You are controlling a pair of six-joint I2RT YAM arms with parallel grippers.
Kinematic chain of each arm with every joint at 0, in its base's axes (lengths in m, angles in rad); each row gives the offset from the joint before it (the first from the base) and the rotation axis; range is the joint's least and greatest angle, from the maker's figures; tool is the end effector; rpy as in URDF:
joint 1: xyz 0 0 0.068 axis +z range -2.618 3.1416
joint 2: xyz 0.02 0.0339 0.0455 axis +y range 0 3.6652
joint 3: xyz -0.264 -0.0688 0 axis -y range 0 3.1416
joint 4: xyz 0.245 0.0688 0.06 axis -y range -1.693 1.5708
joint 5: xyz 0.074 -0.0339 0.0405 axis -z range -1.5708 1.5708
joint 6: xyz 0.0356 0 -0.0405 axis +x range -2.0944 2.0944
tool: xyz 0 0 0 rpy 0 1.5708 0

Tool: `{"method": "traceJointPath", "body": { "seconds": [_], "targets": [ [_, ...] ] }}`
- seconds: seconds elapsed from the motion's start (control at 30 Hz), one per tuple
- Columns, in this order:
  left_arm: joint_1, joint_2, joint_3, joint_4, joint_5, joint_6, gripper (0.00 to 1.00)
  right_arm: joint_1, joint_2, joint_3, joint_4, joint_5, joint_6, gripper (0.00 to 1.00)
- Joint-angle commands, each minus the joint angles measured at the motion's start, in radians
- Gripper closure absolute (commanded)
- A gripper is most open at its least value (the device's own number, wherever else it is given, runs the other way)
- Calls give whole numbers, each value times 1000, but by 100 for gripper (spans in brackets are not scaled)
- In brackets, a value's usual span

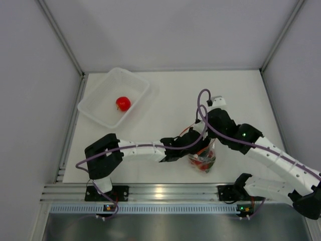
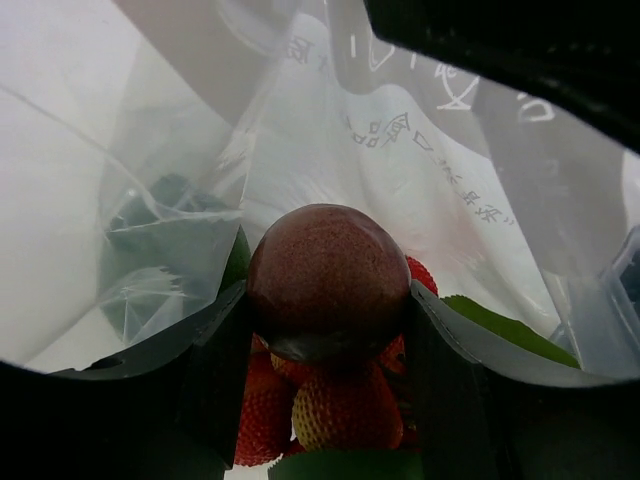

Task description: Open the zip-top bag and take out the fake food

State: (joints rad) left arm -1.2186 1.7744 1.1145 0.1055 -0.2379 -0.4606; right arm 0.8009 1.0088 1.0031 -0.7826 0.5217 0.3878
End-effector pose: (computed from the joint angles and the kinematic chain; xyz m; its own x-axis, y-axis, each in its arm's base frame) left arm 0.1445 -0.3689 0.2121 -0.5374 0.2100 -0.8168 0.6745 0.6884 -0.2668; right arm 0.1510 0.1302 0.3211 -0.5999 -0.1478 -0.7863 -0.1632 0.9847 -0.0606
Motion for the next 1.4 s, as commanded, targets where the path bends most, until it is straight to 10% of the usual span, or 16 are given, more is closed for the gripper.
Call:
{"method": "traceJointPath", "body": {
  "seconds": [0.0,0.67,1.37],
  "targets": [
    [-15,-67,-12,75,-52,39,100,-12,-1,16,109,-57,-26,100],
    [4,-207,-38,105,-351,-223,100,110,-78,-132,247,20,48,100],
    [5,-553,-194,92,-267,-314,100,181,-33,-90,255,202,72,100]
  ]
}}
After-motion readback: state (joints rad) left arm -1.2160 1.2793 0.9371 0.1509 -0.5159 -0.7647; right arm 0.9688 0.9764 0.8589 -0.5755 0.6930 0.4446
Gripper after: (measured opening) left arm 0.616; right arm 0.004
